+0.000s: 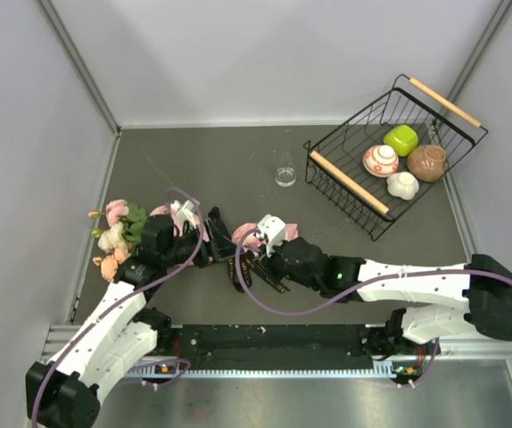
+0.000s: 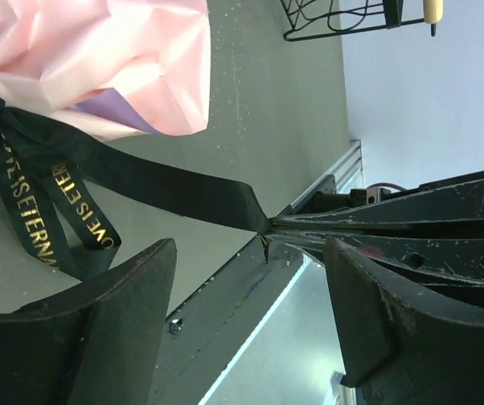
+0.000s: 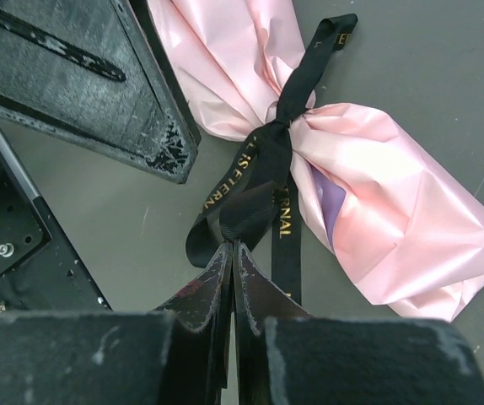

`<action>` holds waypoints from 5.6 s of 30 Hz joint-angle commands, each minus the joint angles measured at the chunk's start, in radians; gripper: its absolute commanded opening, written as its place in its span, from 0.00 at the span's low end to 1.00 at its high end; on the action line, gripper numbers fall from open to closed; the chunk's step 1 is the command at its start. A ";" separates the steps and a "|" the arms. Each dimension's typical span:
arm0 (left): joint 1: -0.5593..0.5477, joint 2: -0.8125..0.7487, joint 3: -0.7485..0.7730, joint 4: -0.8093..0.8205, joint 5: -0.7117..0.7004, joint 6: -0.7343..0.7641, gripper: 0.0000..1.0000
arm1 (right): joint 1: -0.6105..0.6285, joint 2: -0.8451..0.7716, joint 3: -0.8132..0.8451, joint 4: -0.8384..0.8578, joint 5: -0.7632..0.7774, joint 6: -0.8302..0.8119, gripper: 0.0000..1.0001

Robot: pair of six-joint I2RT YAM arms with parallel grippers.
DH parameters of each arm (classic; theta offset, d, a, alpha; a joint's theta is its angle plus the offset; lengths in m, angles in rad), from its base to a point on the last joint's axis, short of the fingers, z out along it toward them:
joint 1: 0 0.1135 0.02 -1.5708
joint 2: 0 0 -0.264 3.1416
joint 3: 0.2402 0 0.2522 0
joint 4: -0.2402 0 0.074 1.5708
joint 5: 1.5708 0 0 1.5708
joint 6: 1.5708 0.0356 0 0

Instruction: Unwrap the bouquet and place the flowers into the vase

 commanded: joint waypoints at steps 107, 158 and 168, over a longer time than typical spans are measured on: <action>0.070 0.203 0.170 0.159 -0.379 -0.160 0.00 | 0.004 0.047 -0.118 -0.152 0.033 0.228 0.00; 0.482 0.355 0.498 0.200 -0.434 -0.087 0.00 | 0.004 -1.182 -0.306 -0.716 0.188 0.428 0.00; 0.561 0.269 0.675 0.139 -0.482 -0.018 0.00 | 0.004 -1.231 -0.309 -0.730 0.238 0.440 0.00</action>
